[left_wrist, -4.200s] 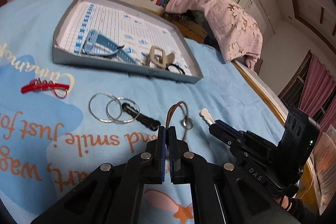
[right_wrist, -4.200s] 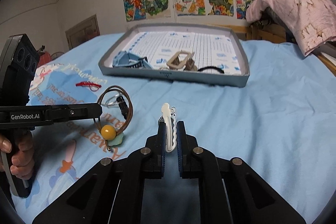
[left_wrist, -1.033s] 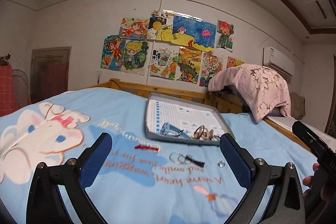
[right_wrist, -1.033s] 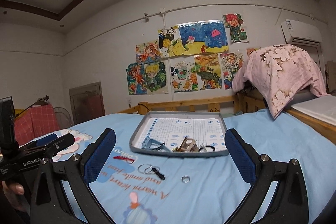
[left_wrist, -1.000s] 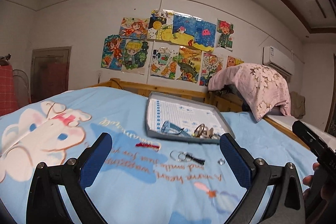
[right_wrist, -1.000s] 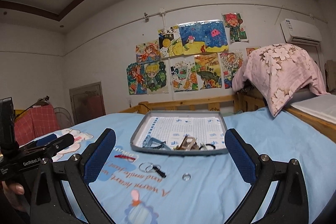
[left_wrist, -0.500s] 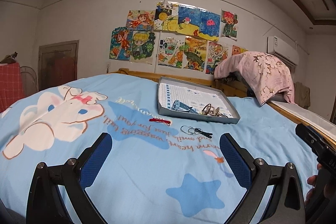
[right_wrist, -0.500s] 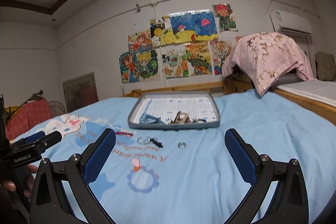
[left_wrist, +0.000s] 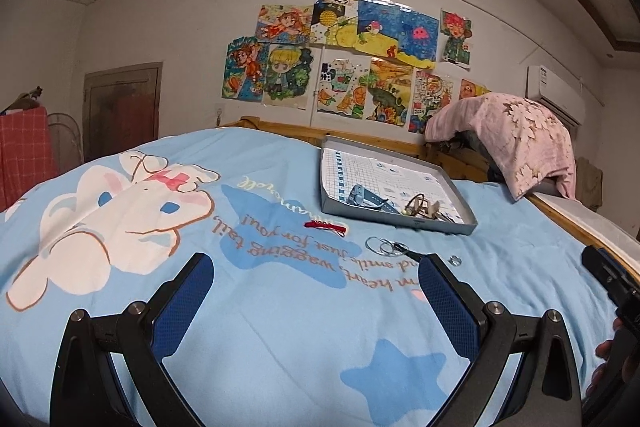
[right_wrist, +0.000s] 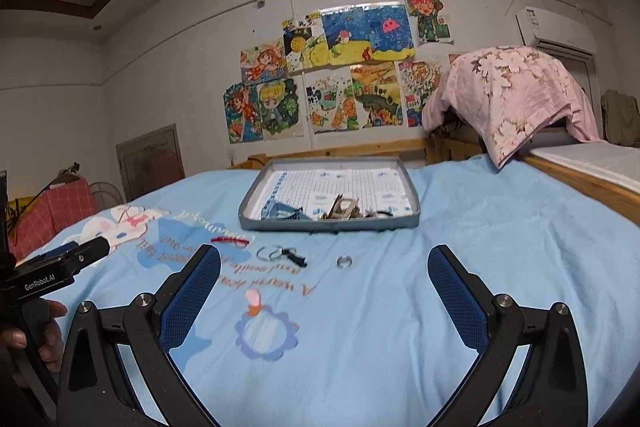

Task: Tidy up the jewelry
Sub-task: 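Grasp the red beaded bracelet with the left tool while the right tool grasps the black beaded keychain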

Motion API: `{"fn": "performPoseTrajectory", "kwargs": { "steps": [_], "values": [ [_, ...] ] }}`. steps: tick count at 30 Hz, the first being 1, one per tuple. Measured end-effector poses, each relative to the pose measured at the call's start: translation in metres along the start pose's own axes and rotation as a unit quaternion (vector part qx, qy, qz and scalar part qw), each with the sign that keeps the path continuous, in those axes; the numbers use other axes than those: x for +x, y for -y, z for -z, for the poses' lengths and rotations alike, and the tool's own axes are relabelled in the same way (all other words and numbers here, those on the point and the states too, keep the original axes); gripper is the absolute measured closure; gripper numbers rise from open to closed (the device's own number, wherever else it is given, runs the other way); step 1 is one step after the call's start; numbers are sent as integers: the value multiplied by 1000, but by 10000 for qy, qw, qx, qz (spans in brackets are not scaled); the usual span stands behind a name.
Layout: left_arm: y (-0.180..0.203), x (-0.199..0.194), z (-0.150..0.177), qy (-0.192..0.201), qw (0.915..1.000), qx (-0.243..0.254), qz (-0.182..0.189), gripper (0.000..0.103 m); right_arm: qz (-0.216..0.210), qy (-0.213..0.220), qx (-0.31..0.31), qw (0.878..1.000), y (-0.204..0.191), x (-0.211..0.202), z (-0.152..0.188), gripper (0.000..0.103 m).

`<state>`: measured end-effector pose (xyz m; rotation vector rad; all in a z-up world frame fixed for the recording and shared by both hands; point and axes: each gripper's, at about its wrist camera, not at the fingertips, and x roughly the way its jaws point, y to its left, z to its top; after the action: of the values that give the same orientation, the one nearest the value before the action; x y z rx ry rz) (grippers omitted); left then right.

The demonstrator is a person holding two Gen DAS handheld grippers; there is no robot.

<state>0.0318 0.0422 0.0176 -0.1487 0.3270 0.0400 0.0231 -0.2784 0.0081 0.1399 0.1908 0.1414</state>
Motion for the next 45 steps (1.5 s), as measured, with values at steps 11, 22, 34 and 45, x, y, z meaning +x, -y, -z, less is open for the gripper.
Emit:
{"fn": "performPoseTrajectory", "kwargs": {
  "steps": [11, 22, 34, 45],
  "values": [
    [-5, 49, -37, -65, 9997, 239, -24, 0, 99, 402, -234, 9989, 9, 42, -45, 1],
    [-9, 152, -52, -266, 9996, -28, 104, 0, -63, 388, -37, 9992, 16, 131, -52, 1],
    [-9, 228, -31, -1064, 9937, -239, 250, 0, 46, -337, -78, 9994, 14, 173, -10, 1],
    [1, 258, -14, -1511, 9865, -25, 625, 12, -375, -1073, -195, 9933, 11, 205, 13, 4]
  ]
}}
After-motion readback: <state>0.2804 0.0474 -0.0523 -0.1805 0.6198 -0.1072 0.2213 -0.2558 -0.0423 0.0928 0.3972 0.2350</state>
